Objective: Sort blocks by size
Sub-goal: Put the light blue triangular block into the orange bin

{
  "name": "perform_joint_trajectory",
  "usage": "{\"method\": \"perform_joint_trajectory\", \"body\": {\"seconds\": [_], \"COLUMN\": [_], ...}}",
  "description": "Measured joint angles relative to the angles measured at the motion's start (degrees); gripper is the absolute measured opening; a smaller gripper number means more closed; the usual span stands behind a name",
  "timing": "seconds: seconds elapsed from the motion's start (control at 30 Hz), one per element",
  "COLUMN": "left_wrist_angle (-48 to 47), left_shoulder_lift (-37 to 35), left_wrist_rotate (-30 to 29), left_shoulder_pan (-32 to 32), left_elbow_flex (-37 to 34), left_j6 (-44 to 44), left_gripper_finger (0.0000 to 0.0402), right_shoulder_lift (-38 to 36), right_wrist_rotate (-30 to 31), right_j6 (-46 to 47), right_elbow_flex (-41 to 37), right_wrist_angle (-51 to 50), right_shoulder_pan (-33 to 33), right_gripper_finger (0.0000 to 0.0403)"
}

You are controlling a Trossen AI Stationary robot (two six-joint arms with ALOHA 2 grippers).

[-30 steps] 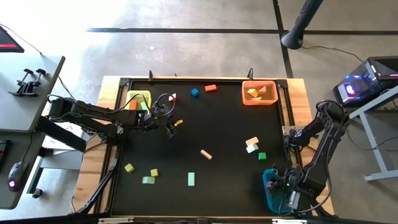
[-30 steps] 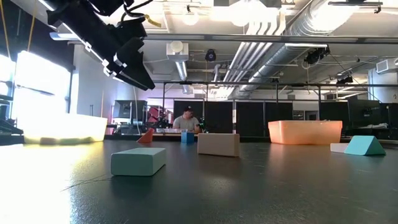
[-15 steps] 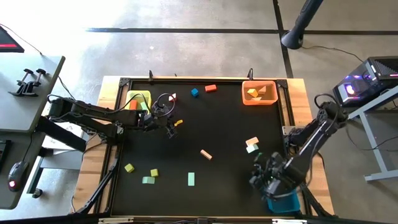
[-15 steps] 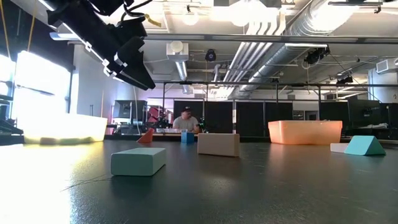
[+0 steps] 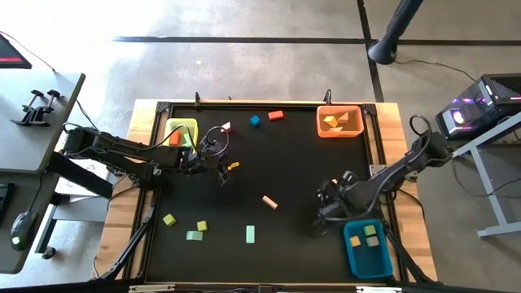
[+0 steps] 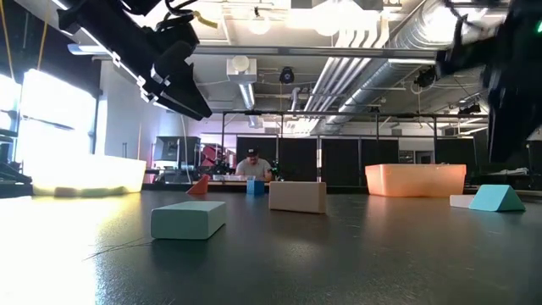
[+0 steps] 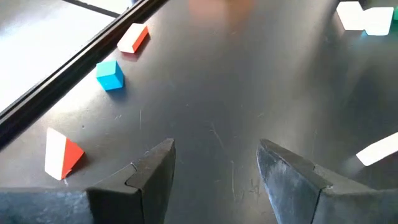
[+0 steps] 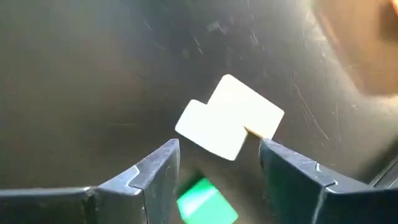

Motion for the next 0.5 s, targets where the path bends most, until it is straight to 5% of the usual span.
{"method": "perform_joint_trajectory", "body": {"seconds": [0.3, 0.5], "left_wrist_angle": [0.0, 0.1], "left_shoulder_lift": [0.0, 0.0], "left_wrist_rotate": [0.0, 0.0], "left_shoulder_pan": [0.0, 0.0], "left_elbow_flex": [0.0, 0.0], "left_j6": [-0.4, -0.5], "left_gripper_finger": [0.0213, 0.0213], "right_shoulder_lift": [0.0, 0.0], "right_wrist_rotate": [-7.2, -9.5], "right_j6": [-7.5, -13.2], "right_elbow_flex": [-10.4, -10.8], "right_wrist_angle": [16.4, 28.5], "right_shoulder_pan": [-8.7, -10.6], "right_gripper_finger": [0.0216, 0.0216]}}
